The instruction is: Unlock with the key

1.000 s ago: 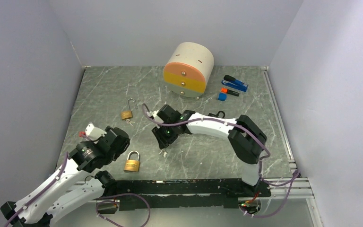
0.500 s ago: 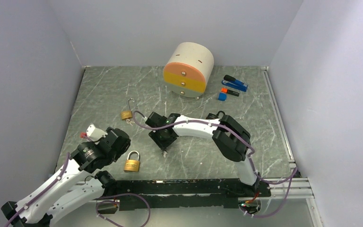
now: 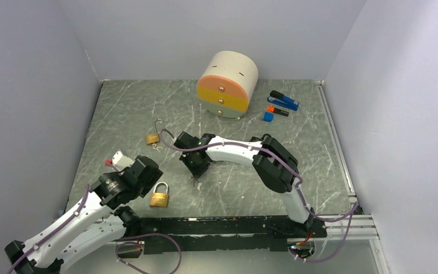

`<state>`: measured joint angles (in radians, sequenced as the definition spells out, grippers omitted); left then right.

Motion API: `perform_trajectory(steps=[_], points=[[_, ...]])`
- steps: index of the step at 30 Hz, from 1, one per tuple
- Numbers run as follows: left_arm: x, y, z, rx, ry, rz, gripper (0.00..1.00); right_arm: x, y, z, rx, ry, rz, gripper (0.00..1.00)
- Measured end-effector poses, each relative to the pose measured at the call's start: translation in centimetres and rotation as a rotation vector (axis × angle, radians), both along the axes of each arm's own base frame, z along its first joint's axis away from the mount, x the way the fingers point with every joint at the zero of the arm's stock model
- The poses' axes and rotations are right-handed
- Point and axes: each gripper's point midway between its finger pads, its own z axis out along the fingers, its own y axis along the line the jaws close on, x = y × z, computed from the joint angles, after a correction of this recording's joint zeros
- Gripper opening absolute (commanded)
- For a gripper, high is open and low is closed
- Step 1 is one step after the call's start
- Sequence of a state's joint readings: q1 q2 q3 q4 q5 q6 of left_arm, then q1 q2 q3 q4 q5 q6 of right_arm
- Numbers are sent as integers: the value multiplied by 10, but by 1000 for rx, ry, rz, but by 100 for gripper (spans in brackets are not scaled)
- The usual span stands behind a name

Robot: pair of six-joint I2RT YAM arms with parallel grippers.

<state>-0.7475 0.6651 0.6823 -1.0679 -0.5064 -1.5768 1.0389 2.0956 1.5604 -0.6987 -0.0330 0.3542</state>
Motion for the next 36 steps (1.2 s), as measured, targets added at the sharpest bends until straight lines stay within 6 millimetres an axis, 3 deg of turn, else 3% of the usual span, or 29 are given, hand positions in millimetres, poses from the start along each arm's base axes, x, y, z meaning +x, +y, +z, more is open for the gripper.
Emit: perform_trajectory(steps=[4, 12, 13, 16, 19, 27, 36], points=[[-1, -9, -11, -15, 14, -46, 68, 5, -2, -1, 17, 29, -37, 0], [3, -39, -30, -84, 12, -172, 70, 15, -7, -1, 110, 96, -117, 0], [3, -42, -32, -94, 12, -186, 70, 16, -8, 1, 125, 104, -125, 2], [5, -52, -35, -120, 13, -213, 70, 20, -9, 9, 159, 112, -135, 27], [7, -56, -34, -135, 8, -221, 70, 22, -6, 15, 181, 100, -128, 39], [-2, -38, -39, -85, 41, -167, 71, 2, 3, 15, 158, 92, -49, 41], [-11, -15, -35, -38, 36, -117, 70, -1, 14, 5, 68, 18, 6, 40]])
